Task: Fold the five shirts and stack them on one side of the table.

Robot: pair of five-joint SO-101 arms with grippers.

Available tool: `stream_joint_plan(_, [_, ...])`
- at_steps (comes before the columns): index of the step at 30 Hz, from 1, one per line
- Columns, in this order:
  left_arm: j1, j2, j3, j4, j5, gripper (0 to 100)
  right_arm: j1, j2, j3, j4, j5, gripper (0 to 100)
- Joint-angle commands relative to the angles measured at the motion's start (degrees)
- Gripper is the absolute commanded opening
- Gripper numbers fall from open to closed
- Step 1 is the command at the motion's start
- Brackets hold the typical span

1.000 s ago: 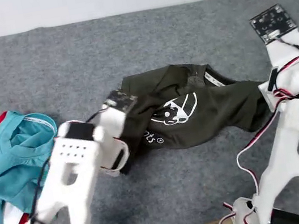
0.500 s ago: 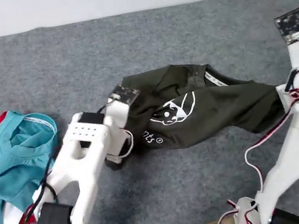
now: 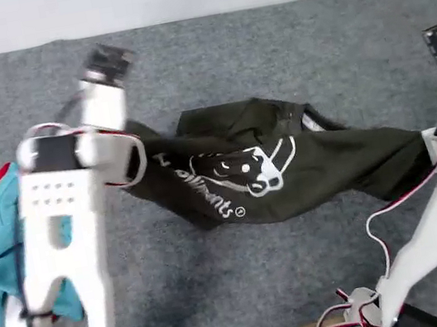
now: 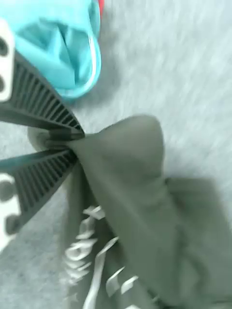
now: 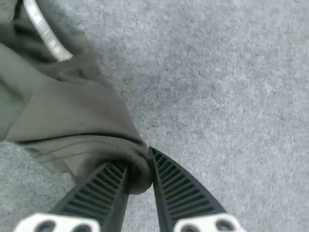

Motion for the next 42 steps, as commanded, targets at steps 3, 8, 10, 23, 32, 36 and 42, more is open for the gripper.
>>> stream_joint_plan(3, [-4.0,-9.0,-5.5,1.6,0.3,0,1.6,-2.0,-8.1,-0.4,0.7,1.0])
stream_joint_plan(8, [-4.7,-16.2,-8.2,-2.2,0.3,0,1.5,-2.0,-13.8,0.1,0.6,1.0])
stream_joint_plan(10, [-4.5,-17.9,-8.7,-4.2,0.4,0,1.4,-2.0,-14.7,0.2,0.6,1.0])
stream_joint_plan(23, [-4.6,5.5,-8.3,-8.4,-2.8,0,-9.3,-1.3,-0.3,-7.5,0.4,1.0])
stream_joint_plan(32, [-4.7,26.4,-8.9,-18.1,-3.1,11,-7.7,-1.2,15.1,-24.6,0.4,1.0])
stream_joint_plan(36, [-4.3,26.6,-13.1,-18.2,-3.0,14,-5.8,-1.1,17.8,-31.5,0.4,1.0])
stream_joint_plan(42, [-2.1,26.6,-25.7,-6.3,-3.3,14,-2.9,2.9,19.3,-38.9,0.4,1.0])
